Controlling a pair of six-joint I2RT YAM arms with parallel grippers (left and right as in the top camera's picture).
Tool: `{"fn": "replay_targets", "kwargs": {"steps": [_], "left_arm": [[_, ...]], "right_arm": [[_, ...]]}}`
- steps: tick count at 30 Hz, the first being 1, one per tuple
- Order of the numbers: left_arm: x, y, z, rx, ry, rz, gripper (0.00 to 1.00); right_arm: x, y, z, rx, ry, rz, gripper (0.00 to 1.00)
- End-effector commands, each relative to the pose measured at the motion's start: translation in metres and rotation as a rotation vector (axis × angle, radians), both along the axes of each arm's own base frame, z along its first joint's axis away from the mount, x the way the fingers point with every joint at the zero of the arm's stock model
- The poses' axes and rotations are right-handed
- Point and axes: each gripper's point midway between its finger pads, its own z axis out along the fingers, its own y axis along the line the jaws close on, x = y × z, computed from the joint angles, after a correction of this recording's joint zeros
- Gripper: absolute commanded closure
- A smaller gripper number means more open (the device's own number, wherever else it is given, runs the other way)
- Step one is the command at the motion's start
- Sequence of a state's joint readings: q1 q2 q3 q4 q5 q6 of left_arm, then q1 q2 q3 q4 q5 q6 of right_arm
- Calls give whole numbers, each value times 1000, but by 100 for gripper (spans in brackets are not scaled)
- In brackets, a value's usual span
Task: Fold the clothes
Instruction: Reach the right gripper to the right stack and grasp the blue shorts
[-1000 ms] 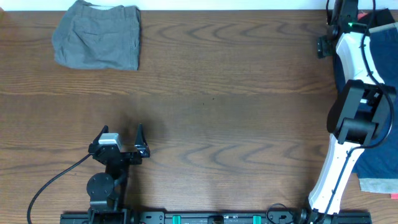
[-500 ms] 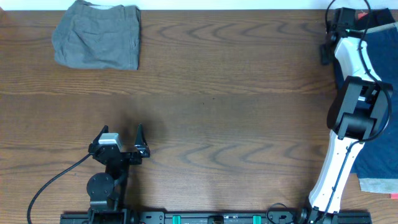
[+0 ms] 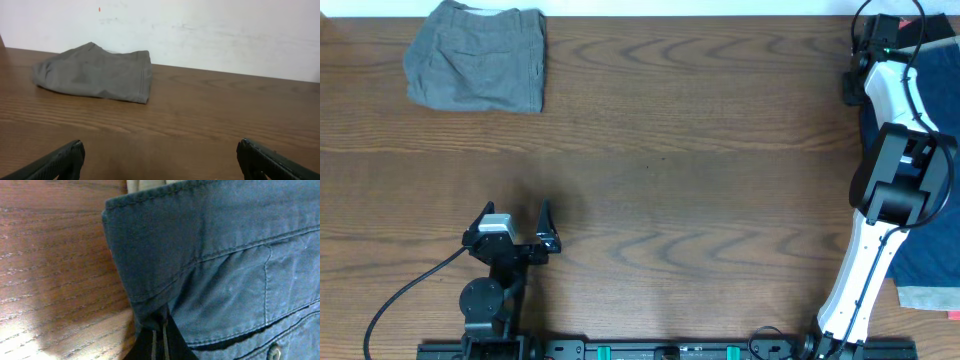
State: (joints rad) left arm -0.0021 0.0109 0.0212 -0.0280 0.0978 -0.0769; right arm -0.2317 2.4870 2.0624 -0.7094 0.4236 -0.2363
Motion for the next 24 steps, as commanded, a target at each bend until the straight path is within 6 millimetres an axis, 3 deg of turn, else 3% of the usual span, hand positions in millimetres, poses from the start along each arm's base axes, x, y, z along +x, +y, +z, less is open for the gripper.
{"fn": "replay_targets", "kwargs": {"steps": [1,10,18,24], "left_arm": [[-1,-4,-15,11,44,-23,2],[-1,-4,-15,11,44,-23,2],[-1,-4,-15,11,44,-22,2],[-1,-4,-15,11,44,-23,2]], "right_arm": [[-2,-9,8,-2,-43,-79,99],[5,-9,71,8,-187,-116,99],[1,1,93,54,-213,-114,99],[-2,9,132,58,-283,-125,99]]}}
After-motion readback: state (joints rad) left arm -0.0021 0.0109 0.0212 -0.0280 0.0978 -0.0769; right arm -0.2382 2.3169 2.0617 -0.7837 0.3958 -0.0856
